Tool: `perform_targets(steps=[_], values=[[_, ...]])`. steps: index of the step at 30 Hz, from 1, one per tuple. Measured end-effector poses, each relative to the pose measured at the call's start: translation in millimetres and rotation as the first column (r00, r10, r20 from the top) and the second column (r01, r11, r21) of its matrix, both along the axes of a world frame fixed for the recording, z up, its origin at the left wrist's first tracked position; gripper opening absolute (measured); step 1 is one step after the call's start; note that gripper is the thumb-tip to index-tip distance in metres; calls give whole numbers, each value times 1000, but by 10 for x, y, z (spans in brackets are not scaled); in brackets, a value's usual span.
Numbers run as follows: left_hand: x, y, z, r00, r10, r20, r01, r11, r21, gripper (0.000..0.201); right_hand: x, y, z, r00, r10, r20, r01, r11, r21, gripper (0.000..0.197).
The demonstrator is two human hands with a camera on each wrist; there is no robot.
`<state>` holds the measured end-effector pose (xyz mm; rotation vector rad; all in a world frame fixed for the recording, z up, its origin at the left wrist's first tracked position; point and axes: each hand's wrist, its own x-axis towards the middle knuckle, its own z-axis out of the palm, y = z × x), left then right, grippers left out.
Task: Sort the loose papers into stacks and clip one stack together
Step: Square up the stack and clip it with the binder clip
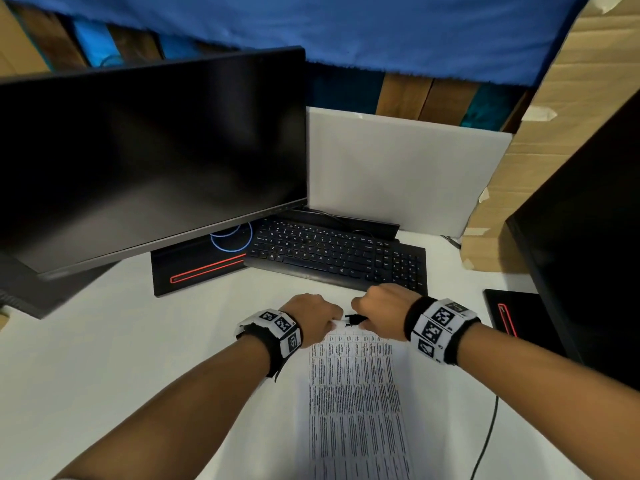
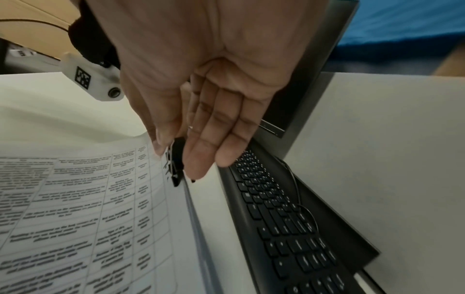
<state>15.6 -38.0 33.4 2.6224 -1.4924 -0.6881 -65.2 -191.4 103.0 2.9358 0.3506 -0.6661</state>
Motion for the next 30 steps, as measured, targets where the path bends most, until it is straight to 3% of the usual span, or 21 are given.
perform_targets(steps=[9, 12, 15, 19, 22, 27, 30], values=[[-110, 75, 133, 998, -32, 52, 36, 996, -85, 21, 93, 42, 30, 997, -55, -63, 57, 998, 32, 30], [-107, 136, 136, 1000, -14, 17, 16, 993, -119, 19, 85, 5, -22, 991, -111, -76, 116, 991, 65, 39], [-43, 183, 140, 997, 32, -73, -43, 987, -156, 16, -33, -16, -54, 987, -160, 14, 158, 981, 114, 48], [71, 223, 179, 968, 117, -223, -151, 978, -146, 17, -409, 111, -256, 945, -154, 289, 87, 969, 230, 44], [121, 256, 145, 951, 143, -274, -188, 971, -148, 14, -648, 251, -551, 909, -102, 404, 7, 973, 229, 40], [148, 339, 5, 940, 132, -314, -180, 975, -129, 19, -855, 403, -909, 948, 47, 315, -77, 993, 84, 53], [170, 344, 4, 932, 129, -338, -187, 972, -145, 20, -975, 449, -969, 958, 58, 280, -101, 985, 141, 40]])
